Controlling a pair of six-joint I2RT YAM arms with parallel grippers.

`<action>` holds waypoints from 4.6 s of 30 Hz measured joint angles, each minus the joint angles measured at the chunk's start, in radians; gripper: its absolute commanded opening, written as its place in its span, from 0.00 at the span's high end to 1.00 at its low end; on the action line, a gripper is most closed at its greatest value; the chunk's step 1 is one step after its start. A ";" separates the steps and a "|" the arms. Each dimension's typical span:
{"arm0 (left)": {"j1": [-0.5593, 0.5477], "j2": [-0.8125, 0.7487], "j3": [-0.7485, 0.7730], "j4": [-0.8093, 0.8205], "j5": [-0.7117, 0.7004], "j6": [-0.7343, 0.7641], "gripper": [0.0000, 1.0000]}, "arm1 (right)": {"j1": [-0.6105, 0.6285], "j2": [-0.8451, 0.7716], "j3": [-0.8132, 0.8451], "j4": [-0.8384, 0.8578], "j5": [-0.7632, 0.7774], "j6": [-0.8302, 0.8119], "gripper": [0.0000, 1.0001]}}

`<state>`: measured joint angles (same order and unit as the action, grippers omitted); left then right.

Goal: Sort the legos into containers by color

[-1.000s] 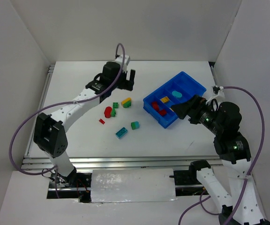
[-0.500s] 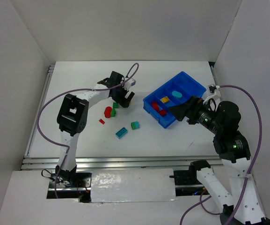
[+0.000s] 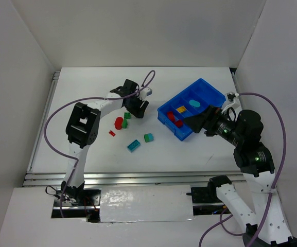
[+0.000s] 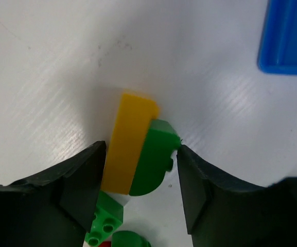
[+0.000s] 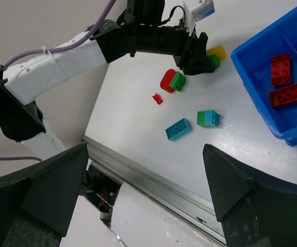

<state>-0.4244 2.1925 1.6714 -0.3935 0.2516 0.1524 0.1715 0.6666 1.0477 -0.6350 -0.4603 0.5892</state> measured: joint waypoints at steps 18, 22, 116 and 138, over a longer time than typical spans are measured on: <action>-0.004 -0.127 -0.121 0.054 -0.014 -0.048 1.00 | 0.010 0.016 -0.010 0.013 0.014 0.023 0.01; -0.034 -0.415 -0.296 0.139 -0.023 -0.055 1.00 | 0.012 0.008 -0.024 0.056 0.046 0.079 0.00; -0.510 -1.143 -0.526 0.192 0.313 -0.288 1.00 | 0.409 0.071 -0.272 0.758 -0.542 -0.264 0.38; -0.507 -1.129 -0.526 0.182 0.307 -0.311 1.00 | 0.406 0.068 -0.289 0.817 -0.526 -0.269 1.00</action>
<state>-0.9310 1.0637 1.1450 -0.2111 0.5583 -0.1581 0.5777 0.7349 0.7586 0.1818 -0.9867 0.3199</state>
